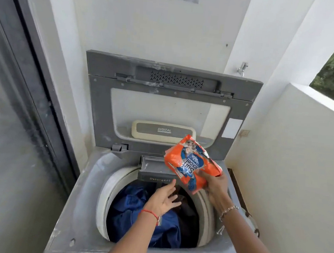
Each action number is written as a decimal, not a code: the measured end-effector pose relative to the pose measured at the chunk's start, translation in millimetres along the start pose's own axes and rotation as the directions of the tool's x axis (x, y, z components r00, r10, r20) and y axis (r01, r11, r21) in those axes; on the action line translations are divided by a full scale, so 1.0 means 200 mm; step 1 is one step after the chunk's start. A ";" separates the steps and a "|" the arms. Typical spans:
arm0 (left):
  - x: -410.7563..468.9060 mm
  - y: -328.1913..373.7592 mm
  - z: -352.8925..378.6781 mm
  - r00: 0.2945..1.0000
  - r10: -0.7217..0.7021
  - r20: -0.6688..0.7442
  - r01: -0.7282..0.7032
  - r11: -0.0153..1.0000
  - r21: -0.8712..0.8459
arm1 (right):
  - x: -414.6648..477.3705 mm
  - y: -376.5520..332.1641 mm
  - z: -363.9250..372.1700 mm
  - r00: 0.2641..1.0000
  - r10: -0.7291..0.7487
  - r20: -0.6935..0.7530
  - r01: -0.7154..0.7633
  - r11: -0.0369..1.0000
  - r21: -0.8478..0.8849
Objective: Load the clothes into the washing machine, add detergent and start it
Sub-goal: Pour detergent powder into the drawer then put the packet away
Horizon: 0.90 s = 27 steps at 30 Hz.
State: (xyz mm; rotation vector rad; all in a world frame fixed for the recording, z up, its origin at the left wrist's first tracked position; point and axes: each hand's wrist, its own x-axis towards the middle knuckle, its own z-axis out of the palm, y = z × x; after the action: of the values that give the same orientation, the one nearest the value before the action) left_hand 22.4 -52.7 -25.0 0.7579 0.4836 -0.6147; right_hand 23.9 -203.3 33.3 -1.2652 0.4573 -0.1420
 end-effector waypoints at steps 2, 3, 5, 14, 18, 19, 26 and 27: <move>0.03 0.02 -0.05 0.998 0.038 -0.053 -0.042 0.996 -0.075 | 0.04 -0.04 0.00 0.998 -0.068 0.009 0.069 0.991 -0.112; 0.05 0.03 -0.08 0.996 0.056 -0.074 -0.063 0.993 -0.095 | 0.06 -0.06 0.01 0.996 -0.092 0.020 0.094 0.983 -0.157; 0.07 0.04 -0.11 0.990 0.084 -0.113 -0.096 0.990 -0.107 | 0.07 -0.09 0.02 0.990 -0.135 0.041 0.141 0.962 -0.233; 0.11 0.10 -0.09 0.976 0.132 -0.171 -0.151 0.983 -0.106 | 0.14 -0.11 0.05 0.980 -0.178 0.089 0.199 0.893 -0.404; 0.12 0.09 -0.08 0.983 0.118 -0.144 -0.133 0.986 -0.097 | 0.14 -0.13 0.07 0.977 -0.188 0.099 0.212 0.878 -0.429; 0.13 0.09 -0.07 0.984 0.115 -0.137 -0.128 0.987 -0.092 | 0.14 -0.13 0.08 0.977 -0.191 0.095 0.213 0.873 -0.438; 0.15 0.06 -0.06 0.989 0.099 -0.112 -0.110 0.988 -0.104 | 0.16 -0.15 0.10 0.981 -0.178 0.075 0.192 0.865 -0.464; 0.15 0.06 -0.06 0.989 0.097 -0.112 -0.109 0.988 -0.107 | 0.15 -0.15 0.11 0.977 -0.203 0.070 0.212 0.855 -0.473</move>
State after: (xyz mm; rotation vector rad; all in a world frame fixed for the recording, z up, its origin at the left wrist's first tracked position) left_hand 49.4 -47.7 -44.5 0.7060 0.5692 -0.4481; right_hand 65.1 -204.2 59.0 -1.8057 0.3480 -0.2087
